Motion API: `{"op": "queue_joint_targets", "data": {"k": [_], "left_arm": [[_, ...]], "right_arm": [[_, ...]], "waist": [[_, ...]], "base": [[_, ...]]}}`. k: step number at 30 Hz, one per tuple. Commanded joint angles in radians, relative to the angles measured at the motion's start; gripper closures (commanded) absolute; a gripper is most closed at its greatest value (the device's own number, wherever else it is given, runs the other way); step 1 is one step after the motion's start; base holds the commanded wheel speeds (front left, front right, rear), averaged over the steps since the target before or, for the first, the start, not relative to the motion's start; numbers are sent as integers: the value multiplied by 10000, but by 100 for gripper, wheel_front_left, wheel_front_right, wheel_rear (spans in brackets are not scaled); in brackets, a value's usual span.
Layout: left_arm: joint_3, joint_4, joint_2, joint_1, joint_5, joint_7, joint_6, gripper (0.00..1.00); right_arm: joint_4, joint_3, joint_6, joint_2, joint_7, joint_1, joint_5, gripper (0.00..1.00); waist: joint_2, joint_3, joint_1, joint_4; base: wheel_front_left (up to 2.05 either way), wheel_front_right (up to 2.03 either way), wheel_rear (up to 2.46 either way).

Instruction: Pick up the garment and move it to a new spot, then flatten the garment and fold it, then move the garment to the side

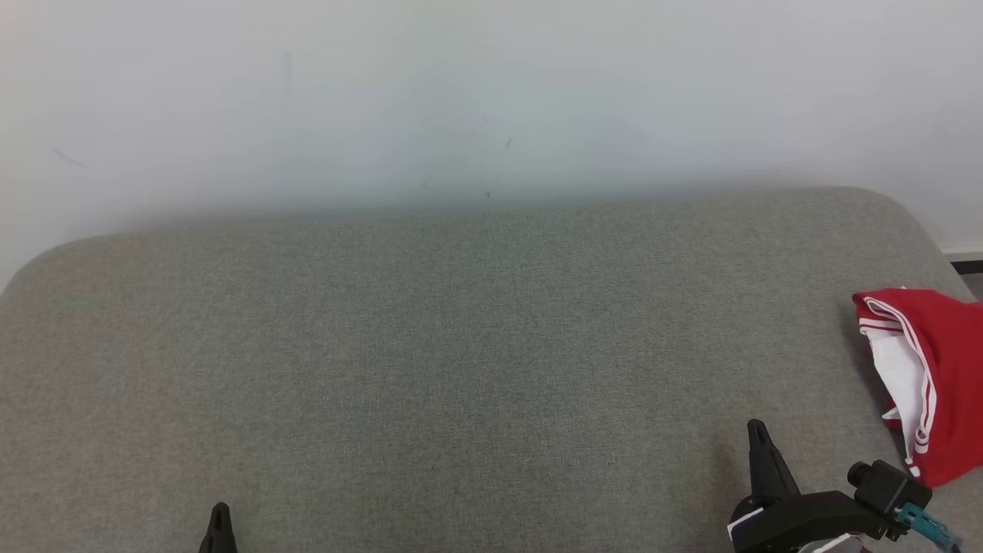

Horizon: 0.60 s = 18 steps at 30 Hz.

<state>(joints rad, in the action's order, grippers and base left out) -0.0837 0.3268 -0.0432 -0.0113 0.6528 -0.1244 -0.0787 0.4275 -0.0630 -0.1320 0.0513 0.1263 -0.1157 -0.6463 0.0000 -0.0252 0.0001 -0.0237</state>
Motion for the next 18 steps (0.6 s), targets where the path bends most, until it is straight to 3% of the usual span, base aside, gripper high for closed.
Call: {"op": "queue_joint_targets", "data": {"k": [1,18], "left_arm": [[-43,-193,-54,293,357,79,-20,100],[-109,-358,-64,533,2692,661,-156,100]], "right_arm": [[-219,-32,6,1,-64,-90,-357,100],[-637,-154,9,-3,-659,-52,-2696,100]], "waist": [[0,4,-1,3],[0,54,-1,45]], "base": [[0,0,0],[0,0,0]]}}
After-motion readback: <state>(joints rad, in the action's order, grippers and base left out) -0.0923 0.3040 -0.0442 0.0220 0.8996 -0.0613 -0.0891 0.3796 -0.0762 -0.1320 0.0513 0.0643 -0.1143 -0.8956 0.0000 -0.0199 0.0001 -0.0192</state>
